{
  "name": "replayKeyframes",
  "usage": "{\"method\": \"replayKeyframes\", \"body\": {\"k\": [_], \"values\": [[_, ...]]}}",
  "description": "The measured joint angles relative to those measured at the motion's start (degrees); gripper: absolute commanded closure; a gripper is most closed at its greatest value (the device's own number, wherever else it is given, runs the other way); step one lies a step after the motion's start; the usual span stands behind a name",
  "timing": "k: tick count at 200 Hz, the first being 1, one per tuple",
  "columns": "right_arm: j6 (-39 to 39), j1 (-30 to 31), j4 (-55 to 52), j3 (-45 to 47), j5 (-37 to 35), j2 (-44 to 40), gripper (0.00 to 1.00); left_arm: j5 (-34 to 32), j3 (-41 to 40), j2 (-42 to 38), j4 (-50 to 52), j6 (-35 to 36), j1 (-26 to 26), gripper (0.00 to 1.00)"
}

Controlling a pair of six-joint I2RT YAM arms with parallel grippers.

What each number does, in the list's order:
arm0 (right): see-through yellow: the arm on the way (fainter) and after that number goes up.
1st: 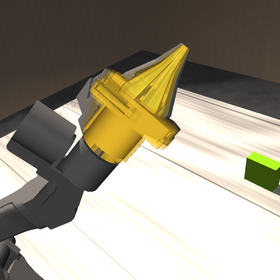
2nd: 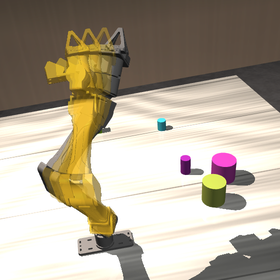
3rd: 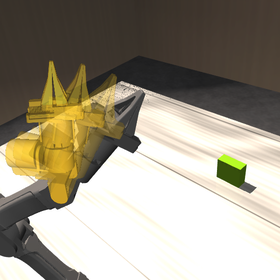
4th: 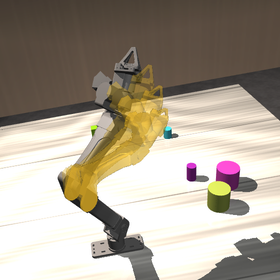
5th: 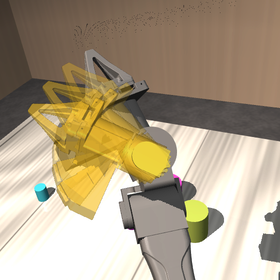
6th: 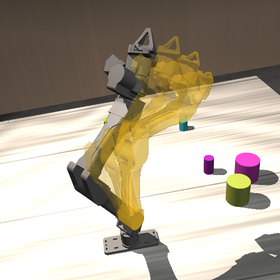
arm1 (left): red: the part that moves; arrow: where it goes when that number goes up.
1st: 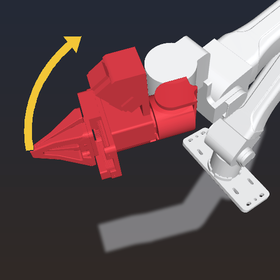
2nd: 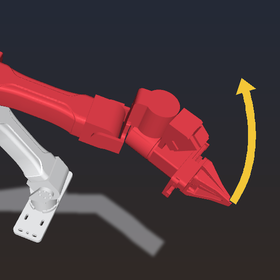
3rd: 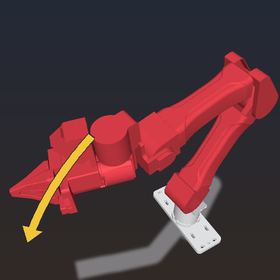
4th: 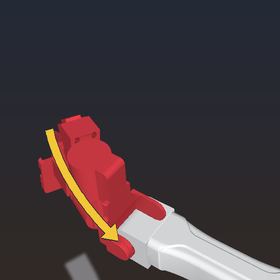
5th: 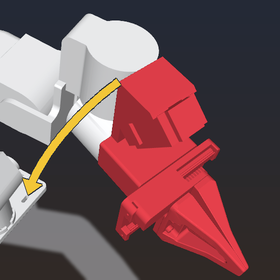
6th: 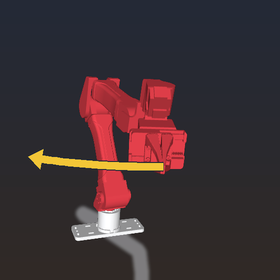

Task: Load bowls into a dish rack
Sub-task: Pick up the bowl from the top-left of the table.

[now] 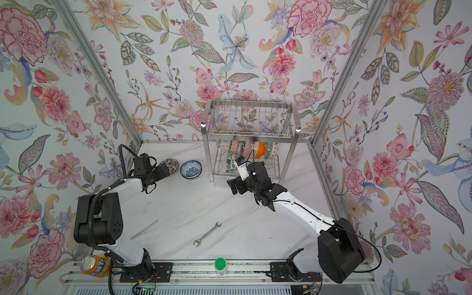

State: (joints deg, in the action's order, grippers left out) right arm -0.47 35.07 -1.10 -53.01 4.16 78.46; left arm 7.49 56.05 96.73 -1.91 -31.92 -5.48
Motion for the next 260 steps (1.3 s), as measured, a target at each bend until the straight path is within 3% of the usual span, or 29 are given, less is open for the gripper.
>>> {"method": "replayKeyframes", "body": {"k": [105, 187, 260], "values": [[-0.4, -2.0, -2.7, -0.1, -0.1, 0.2, 0.01, 1.6, 6.9, 12.2, -1.9, 0.8, -1.3, 0.50], [-2.1, -4.4, -9.1, -1.0, -8.4, -5.3, 0.01, 3.1, 9.7, 14.7, -2.3, 0.4, -1.7, 1.00], [-3.5, -8.4, -13.8, -1.0, -10.8, -11.2, 0.01, 2.4, 10.9, 14.8, -1.0, 1.0, -1.8, 1.00]]}}
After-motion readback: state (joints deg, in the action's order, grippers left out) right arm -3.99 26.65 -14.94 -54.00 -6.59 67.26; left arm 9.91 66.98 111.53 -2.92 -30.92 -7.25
